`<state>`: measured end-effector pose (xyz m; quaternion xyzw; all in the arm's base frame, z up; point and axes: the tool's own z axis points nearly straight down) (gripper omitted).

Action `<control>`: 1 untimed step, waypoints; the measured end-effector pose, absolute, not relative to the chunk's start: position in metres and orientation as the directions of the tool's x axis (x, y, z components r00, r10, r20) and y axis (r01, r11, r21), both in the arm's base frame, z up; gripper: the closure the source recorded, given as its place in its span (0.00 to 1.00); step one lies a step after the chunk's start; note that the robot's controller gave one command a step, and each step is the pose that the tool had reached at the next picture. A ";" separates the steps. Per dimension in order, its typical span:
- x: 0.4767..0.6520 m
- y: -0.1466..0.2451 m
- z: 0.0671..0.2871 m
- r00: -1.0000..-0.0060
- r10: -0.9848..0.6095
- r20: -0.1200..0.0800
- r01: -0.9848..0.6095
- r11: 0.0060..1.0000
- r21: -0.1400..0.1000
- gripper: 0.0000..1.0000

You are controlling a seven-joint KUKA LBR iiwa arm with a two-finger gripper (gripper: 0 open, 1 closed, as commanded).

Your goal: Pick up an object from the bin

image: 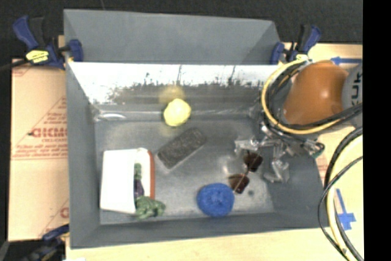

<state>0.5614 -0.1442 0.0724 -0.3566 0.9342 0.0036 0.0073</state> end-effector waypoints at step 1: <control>0.550 -0.126 0.072 -0.634 -0.773 -0.014 -0.773 0.634 -0.013 1.00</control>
Offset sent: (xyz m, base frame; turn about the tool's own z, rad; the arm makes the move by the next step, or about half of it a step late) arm 0.0000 0.0000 0.0000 0.0000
